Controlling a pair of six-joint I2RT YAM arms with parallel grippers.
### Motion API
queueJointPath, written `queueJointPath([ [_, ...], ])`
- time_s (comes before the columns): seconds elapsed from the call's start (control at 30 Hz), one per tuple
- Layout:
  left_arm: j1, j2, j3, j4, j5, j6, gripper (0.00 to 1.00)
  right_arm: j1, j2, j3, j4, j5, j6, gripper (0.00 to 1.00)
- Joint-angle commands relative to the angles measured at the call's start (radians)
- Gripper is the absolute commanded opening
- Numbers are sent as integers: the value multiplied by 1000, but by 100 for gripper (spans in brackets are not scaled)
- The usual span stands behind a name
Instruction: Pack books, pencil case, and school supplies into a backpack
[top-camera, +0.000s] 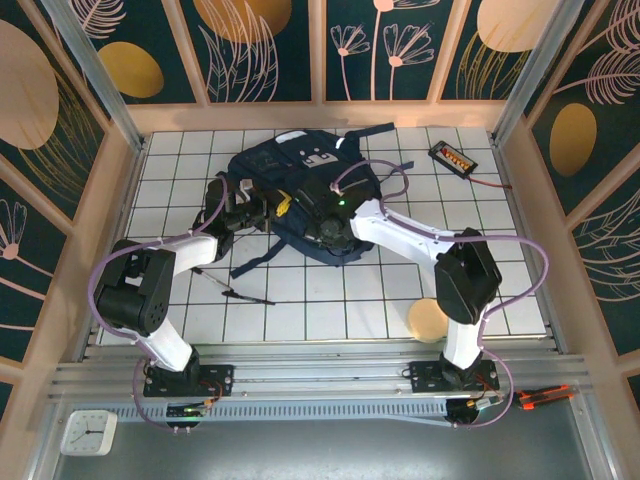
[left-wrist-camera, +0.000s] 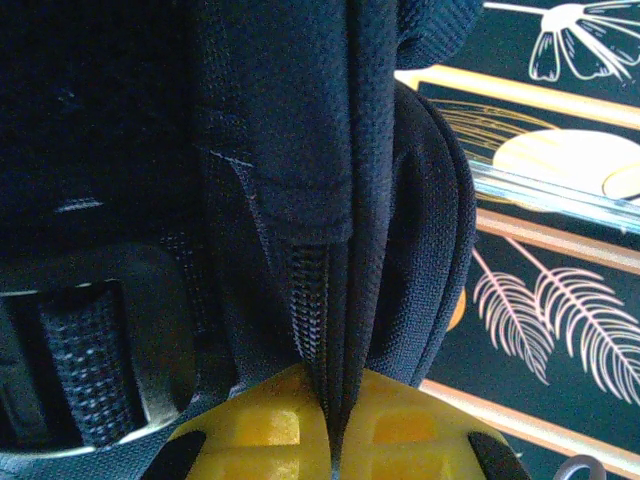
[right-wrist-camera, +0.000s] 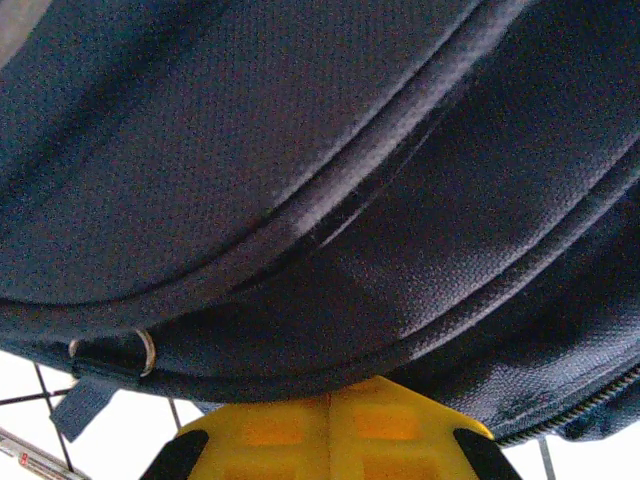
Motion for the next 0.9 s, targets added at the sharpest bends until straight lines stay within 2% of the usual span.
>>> queueJointPath([
  [0.0, 8, -71, 70, 64, 0, -1, 0, 4, -59, -44, -111, 66, -7, 0],
  [0.13, 44, -85, 79, -12, 14, 69, 0, -17, -104, -88, -137, 73, -85, 0],
  [0.37, 117, -109, 80, -108, 46, 171, 0, -163, -206, -250, -1, -74, -292, 0],
  [0.6, 142, -73, 115, -162, 85, 230, 0, -278, -154, -204, 63, -136, -468, 0],
  [0.67, 158, -53, 127, -173, 93, 245, 0, -276, -137, -168, 67, -143, -482, 0],
  [0.73, 177, -18, 162, -198, 104, 274, 0, -260, -136, -154, 96, -214, -478, 0],
  [0.87, 207, 76, 320, -324, 100, 388, 0, -182, -130, -148, 173, -294, -403, 0],
])
